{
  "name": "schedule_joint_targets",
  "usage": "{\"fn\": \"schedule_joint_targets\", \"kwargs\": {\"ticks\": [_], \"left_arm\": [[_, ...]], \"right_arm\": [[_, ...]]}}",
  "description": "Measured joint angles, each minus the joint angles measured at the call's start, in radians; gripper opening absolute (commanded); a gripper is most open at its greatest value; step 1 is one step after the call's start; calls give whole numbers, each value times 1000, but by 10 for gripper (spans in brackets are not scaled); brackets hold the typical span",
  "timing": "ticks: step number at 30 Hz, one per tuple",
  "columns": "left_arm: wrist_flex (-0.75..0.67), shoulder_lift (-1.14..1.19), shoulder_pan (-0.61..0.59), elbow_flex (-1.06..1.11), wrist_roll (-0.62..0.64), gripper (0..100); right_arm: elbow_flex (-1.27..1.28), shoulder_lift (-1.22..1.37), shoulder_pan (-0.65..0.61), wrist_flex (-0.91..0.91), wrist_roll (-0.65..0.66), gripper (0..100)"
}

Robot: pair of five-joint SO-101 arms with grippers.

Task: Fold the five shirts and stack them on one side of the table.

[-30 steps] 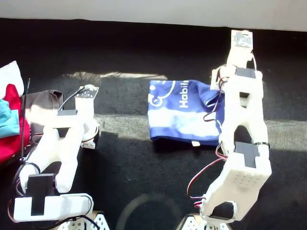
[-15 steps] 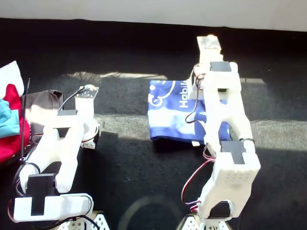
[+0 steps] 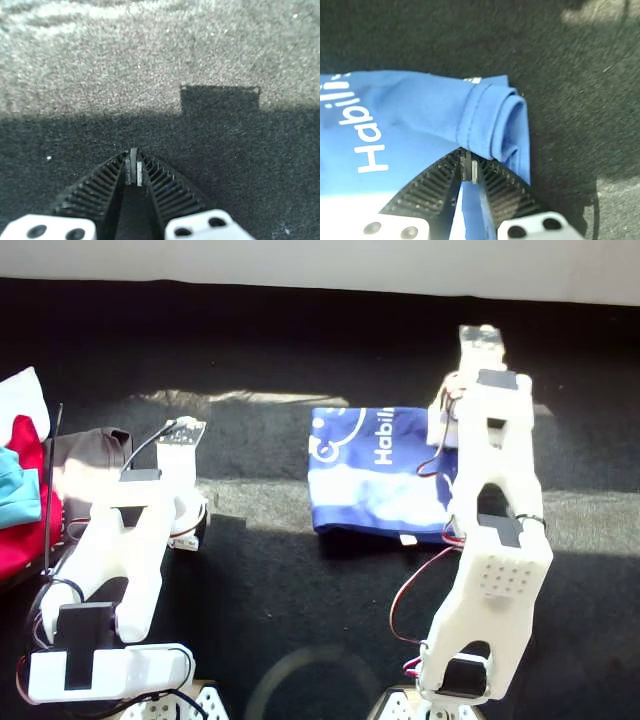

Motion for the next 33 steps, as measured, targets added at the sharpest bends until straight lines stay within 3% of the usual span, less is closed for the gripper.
{"fn": "schedule_joint_targets", "kwargs": {"ticks": [13, 24, 28, 33], "left_arm": [[0, 0, 0, 0, 0, 9], [0, 0, 0, 0, 0, 9], [0, 0, 0, 0, 0, 9], [0, 0, 0, 0, 0, 9]], "right_arm": [[-307, 186, 17, -14, 0, 6], [-750, 186, 18, 440, 0, 9], [-733, 184, 23, 482, 0, 9], [-523, 180, 51, 488, 0, 8]]}}
